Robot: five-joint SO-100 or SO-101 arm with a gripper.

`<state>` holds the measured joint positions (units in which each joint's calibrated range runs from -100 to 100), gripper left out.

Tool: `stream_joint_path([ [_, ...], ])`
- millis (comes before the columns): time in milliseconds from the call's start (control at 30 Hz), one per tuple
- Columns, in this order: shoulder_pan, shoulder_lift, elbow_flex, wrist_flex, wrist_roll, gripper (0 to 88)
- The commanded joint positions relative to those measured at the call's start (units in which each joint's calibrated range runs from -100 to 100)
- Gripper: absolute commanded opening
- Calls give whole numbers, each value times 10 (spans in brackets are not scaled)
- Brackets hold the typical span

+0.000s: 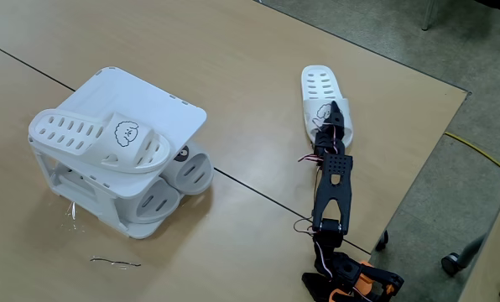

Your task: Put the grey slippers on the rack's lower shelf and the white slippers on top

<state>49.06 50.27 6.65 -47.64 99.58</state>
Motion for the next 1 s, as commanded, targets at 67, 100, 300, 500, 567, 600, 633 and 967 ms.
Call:
stream_joint_path([
  [67, -2, -24, -43, 15, 4, 6],
  [100, -3, -31, -53, 15, 4, 7],
  [300, -3, -194, -71, 166, 4, 7],
  [500, -4, -374, -148, 420, 4, 7],
  [567, -12, -411, -203, 511, 4, 7],
  [600, -12, -428, -231, 548, 4, 7],
  [633, -12, -444, -257, 580, 4, 7],
  [967, -143, -628, -237, 696, 4, 7],
])
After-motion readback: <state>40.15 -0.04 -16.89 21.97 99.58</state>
